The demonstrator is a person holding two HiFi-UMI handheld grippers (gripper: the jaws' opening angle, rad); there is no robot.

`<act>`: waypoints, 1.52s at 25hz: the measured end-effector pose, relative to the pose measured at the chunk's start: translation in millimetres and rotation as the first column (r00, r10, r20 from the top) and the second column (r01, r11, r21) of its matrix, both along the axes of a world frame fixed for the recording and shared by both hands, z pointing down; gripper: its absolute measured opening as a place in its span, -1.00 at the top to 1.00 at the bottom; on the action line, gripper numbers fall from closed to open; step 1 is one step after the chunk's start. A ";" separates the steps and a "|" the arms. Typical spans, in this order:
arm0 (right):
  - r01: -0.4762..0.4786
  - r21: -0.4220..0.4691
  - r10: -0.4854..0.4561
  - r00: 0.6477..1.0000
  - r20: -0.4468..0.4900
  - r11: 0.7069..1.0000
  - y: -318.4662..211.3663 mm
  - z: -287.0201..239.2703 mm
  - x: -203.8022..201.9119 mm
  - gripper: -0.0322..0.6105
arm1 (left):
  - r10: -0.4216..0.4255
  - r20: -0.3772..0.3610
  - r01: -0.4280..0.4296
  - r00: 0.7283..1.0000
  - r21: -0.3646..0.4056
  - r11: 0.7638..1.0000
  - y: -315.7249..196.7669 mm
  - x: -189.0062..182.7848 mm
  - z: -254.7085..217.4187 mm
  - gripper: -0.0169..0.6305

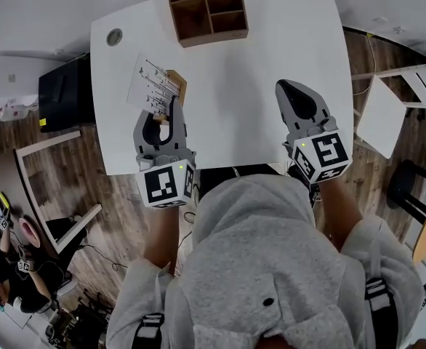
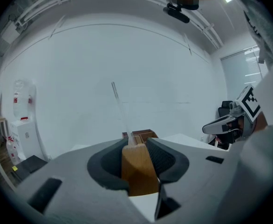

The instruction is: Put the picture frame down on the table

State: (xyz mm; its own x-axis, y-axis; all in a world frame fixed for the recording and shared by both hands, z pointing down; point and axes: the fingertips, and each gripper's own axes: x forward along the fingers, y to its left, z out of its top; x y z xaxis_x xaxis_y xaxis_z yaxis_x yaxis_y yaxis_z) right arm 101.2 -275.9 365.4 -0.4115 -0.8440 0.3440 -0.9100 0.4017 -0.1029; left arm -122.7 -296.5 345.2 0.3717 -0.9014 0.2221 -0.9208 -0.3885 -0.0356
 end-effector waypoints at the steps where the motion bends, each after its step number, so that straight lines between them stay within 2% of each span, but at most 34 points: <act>1: -0.004 -0.006 0.004 1.000 -0.001 1.000 -1.9 3.7 -0.1 0.81 | 0.002 0.000 -0.002 1.000 -0.005 1.000 -3.0 -0.4 3.7 0.54; 24: -0.026 -0.136 0.029 0.999 0.018 0.990 -39.6 79.7 -12.0 0.81 | 0.025 0.020 -0.023 0.999 -0.117 0.993 -59.9 -0.5 90.2 0.54; 27: -0.035 -0.149 0.039 0.999 0.025 0.988 -40.7 87.2 -14.6 0.81 | 0.017 0.006 -0.016 1.000 -0.139 0.990 -64.2 -0.7 96.4 0.54; 38: -0.029 -0.190 0.034 0.999 0.023 0.981 -34.1 110.9 -28.5 0.81 | 0.020 -0.002 -0.020 1.000 -0.157 0.987 -69.8 -5.8 117.0 0.54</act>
State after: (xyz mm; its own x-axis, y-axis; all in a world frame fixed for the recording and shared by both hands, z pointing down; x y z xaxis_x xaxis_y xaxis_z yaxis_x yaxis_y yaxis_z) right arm 72.7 -310.0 476.3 -0.3971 -0.7771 0.4882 -0.9177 0.3442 -0.1986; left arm -128.5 -366.4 462.2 0.3893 -0.8477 0.3605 -0.9128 -0.4074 0.0278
